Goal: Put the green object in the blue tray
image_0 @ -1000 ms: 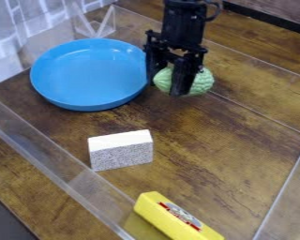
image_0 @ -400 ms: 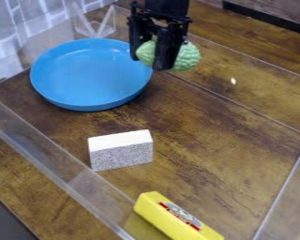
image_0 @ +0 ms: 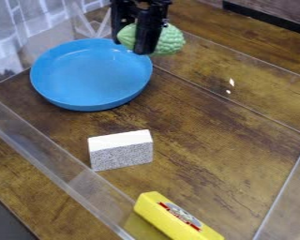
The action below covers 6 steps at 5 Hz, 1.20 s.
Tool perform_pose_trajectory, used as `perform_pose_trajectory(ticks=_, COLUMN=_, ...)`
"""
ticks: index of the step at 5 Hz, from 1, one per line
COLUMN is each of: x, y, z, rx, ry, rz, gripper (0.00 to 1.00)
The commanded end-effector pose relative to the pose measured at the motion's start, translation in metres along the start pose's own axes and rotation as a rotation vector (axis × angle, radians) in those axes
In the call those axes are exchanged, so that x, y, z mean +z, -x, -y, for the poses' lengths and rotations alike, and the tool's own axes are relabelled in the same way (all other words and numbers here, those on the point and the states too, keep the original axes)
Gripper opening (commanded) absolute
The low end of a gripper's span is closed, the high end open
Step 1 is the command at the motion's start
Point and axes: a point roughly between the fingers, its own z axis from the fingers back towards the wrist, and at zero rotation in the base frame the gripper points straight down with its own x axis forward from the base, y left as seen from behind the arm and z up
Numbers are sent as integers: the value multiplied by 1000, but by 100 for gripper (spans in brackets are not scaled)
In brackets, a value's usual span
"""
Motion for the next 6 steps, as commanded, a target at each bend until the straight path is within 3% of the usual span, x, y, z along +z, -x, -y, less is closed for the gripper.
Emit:
perform_pose_trajectory(ticks=1, x=33, y=14, z=-3, rx=6, ry=-47, rz=79, gripper=0)
perform_pose_trajectory(ticks=6, x=40, y=33, z=10, rx=67, ry=-60, rz=39, gripper=0)
